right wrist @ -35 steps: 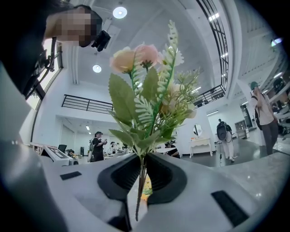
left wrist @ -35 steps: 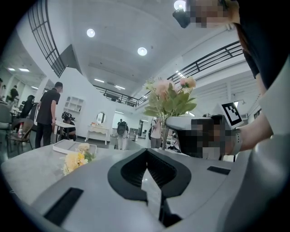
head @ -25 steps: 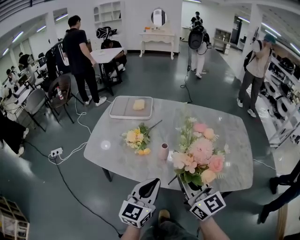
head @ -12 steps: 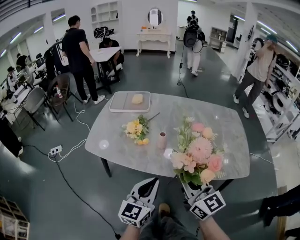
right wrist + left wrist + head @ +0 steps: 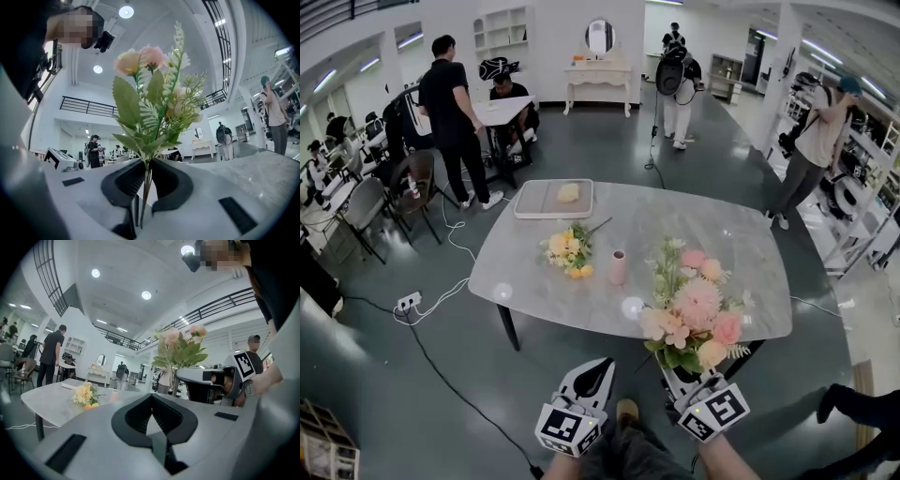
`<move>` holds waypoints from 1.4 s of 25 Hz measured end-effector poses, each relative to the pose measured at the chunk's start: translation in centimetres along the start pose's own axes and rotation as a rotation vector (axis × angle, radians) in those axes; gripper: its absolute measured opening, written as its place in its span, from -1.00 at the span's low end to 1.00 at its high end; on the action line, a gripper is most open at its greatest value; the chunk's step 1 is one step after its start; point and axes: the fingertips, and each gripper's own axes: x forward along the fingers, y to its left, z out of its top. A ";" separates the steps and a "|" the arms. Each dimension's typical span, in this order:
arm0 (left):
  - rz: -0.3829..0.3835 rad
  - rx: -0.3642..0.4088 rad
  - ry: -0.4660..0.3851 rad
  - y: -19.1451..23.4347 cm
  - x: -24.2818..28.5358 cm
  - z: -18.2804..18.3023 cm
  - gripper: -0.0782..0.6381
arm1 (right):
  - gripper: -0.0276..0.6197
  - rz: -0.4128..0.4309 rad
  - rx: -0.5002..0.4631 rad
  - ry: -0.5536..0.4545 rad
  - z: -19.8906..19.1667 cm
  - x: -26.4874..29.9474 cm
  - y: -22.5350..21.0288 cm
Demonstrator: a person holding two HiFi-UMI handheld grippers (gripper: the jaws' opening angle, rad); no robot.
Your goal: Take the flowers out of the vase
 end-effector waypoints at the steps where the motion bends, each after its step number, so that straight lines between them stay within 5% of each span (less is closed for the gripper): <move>1: -0.002 0.000 0.001 -0.1 -0.2 -0.1 -0.74 | -0.75 -0.001 -0.003 0.000 0.0 -0.2 0.2; 35: -0.025 0.018 0.023 -1.6 1.4 0.4 -0.74 | -0.75 0.025 0.002 0.013 0.4 -1.2 0.3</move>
